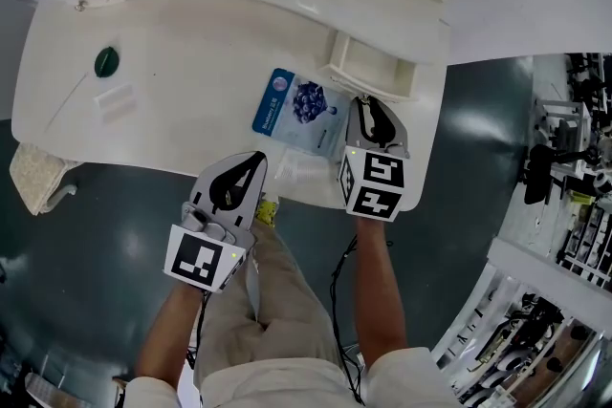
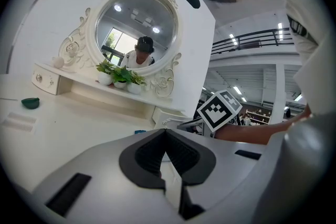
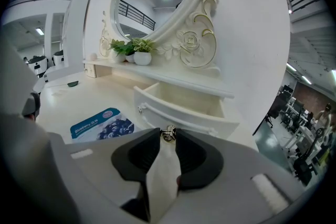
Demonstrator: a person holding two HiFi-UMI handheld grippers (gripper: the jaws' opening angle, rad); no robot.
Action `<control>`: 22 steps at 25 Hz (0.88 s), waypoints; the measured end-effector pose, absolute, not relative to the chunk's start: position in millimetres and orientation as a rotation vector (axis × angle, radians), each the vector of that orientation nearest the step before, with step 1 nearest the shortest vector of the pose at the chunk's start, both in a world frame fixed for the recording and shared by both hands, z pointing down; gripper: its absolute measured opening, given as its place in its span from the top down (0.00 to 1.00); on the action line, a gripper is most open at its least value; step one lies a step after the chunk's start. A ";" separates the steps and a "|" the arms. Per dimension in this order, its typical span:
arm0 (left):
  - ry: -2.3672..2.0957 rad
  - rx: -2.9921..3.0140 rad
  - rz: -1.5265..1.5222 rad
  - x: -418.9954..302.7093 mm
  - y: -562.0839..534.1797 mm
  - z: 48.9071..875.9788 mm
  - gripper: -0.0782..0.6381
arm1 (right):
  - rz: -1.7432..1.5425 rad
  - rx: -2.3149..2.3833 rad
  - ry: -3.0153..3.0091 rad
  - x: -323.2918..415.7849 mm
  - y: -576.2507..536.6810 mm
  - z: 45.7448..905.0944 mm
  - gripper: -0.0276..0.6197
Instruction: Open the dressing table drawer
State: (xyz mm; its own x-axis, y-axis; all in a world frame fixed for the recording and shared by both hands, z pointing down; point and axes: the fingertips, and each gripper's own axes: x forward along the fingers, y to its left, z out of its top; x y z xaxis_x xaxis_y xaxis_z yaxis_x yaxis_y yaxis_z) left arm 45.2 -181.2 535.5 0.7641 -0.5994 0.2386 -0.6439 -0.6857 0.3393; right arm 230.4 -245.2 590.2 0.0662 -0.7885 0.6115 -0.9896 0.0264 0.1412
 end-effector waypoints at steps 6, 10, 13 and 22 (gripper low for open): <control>-0.943 2.543 0.156 46.2 -178.9 536.0 0.88 | 0.484 1.809 -1.772 228.5 -241.9 589.4 0.80; -0.940 2.537 0.184 45.0 -175.4 540.5 0.88 | 0.488 1.800 -1.778 228.3 -241.3 589.7 0.80; -0.955 2.546 0.139 46.3 -179.9 534.2 0.88 | 0.489 1.795 -1.779 228.5 -241.4 589.8 0.80; -0.961 2.534 0.148 47.3 -179.7 535.8 0.88 | 0.491 1.796 -1.790 228.8 -236.3 585.1 0.80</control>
State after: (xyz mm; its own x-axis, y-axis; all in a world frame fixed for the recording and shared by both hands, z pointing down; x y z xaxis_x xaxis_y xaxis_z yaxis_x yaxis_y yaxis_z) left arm 47.3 -179.7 535.8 0.7549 -0.6087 0.2441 -0.6540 -0.6707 0.3499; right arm 228.8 -236.3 585.1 0.0455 -0.7899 0.6116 -0.9913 0.0397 0.1251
